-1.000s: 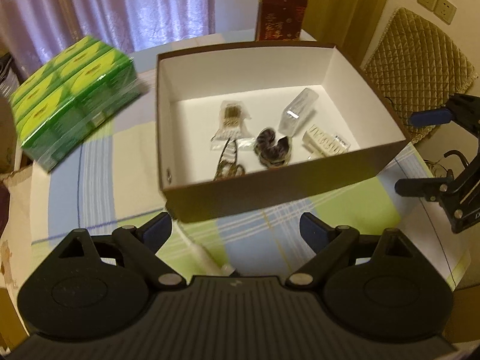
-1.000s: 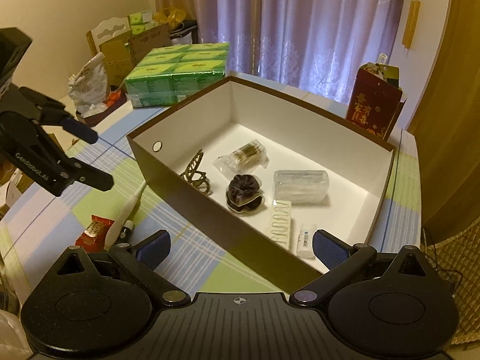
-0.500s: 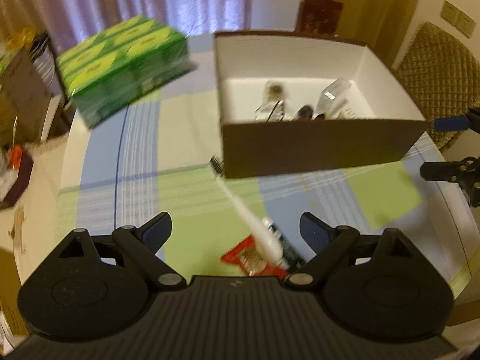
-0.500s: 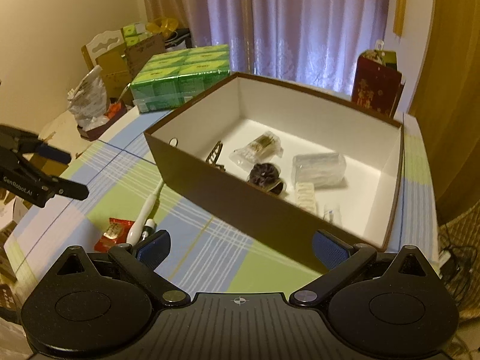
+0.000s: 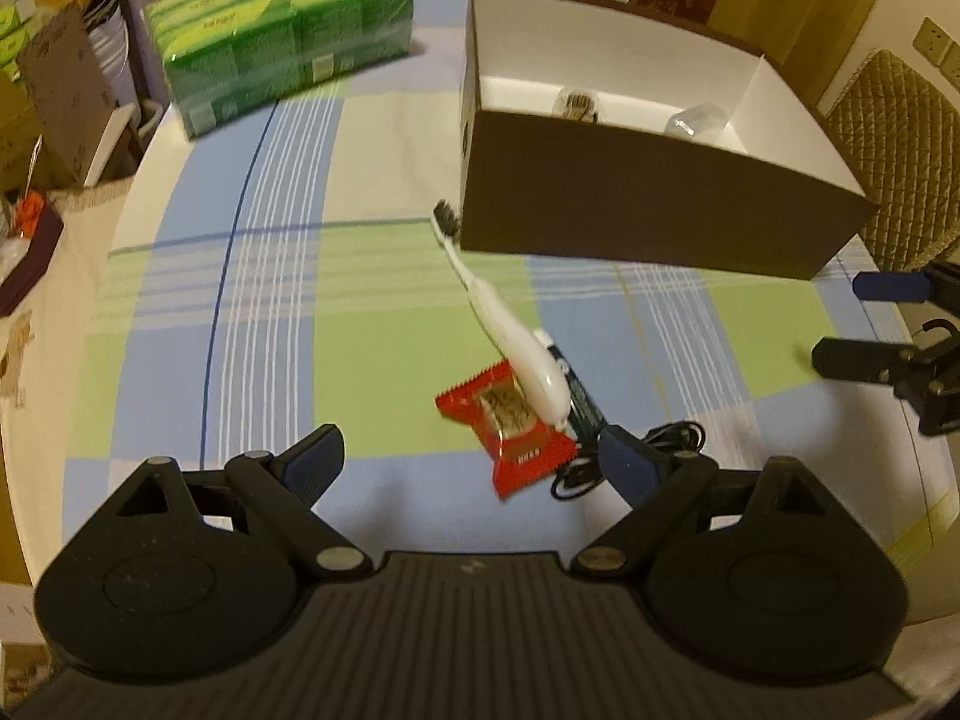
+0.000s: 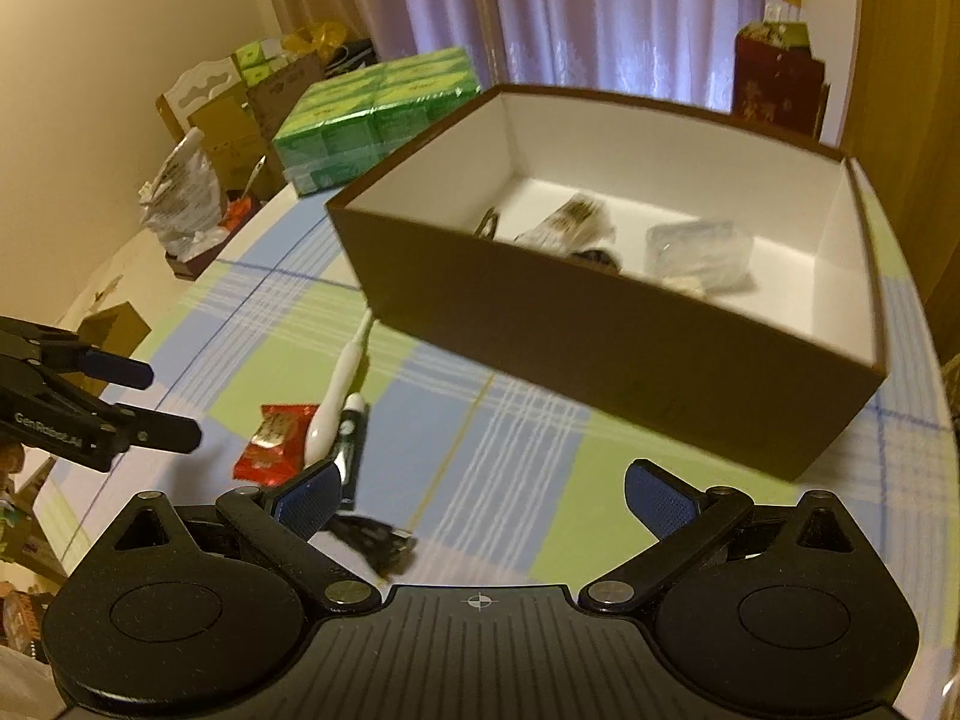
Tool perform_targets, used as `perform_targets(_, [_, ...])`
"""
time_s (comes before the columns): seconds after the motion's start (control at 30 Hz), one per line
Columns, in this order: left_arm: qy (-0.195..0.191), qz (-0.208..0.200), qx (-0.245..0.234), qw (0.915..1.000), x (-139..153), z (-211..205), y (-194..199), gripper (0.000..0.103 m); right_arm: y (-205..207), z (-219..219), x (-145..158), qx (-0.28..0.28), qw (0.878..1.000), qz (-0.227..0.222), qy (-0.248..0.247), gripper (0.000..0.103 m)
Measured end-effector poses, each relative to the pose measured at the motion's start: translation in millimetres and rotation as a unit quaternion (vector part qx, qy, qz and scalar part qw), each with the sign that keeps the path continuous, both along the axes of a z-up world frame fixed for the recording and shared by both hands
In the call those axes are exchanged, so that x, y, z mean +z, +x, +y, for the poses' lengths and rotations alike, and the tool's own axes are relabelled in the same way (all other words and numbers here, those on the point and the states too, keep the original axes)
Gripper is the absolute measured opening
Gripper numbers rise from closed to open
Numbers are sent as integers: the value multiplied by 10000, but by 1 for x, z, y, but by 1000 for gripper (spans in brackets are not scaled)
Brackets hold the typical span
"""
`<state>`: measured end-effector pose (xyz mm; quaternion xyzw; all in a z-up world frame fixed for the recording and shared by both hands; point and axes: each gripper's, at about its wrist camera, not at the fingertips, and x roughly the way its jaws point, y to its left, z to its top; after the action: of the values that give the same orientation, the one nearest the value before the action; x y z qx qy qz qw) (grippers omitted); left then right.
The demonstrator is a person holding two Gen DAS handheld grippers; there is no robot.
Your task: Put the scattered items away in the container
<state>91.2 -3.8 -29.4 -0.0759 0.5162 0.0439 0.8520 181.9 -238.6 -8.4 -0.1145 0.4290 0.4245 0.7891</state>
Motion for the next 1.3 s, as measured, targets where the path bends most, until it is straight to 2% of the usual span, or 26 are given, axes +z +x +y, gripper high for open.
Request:
perform_targets(0.5, [-162,321,206,9991,-23,1,-6,88,-16,19,-32,470,9986,184,-136,103])
perform_targets(0.63, [-172,372,273,9988,-26,5,-9,88,-20,29,-41,889,9954,258,-253,103])
perform_targets(0.67, [-173,381,291,9987,-27,7,-10,88,-22,33,-44,1097,9932,269,-292,99])
perform_targets(0.7, [-172,387,307,9986,-27,8,-10,88,-24,36,-46,1306,9906,271,-306,79])
perform_targets(0.73, [-173,389,321,9986,-27,9,-11,88,-26,40,-49,1499,9877,301,-325,73])
perform_targets(1.0, [-167,422,561,9974,-29,22,-25,86,-37,59,-67,2399,9694,-97,-512,72])
perform_targets(1.03, [-166,437,599,9971,-30,23,-26,86,-37,61,-70,2452,9679,-151,-535,68])
perform_targets(1.07, [-168,449,634,9968,-30,25,-28,86,-37,61,-72,2504,9664,-168,-559,54])
perform_targets(1.1, [-167,458,662,9966,-31,26,-29,86,-36,63,-75,2543,9652,-162,-586,48])
perform_targets(1.17, [-165,462,685,9964,-31,28,-31,86,-35,63,-79,2544,9651,-188,-602,47])
perform_targets(1.2, [-168,461,693,9964,-31,28,-32,86,-34,61,-79,2573,9644,-178,-579,33])
perform_targets(1.23, [-173,459,697,9964,-31,28,-33,86,-33,60,-80,2628,9632,-112,-551,28])
perform_targets(1.3, [-176,454,689,9964,-30,27,-33,86,-32,55,-80,2755,9599,44,-521,27])
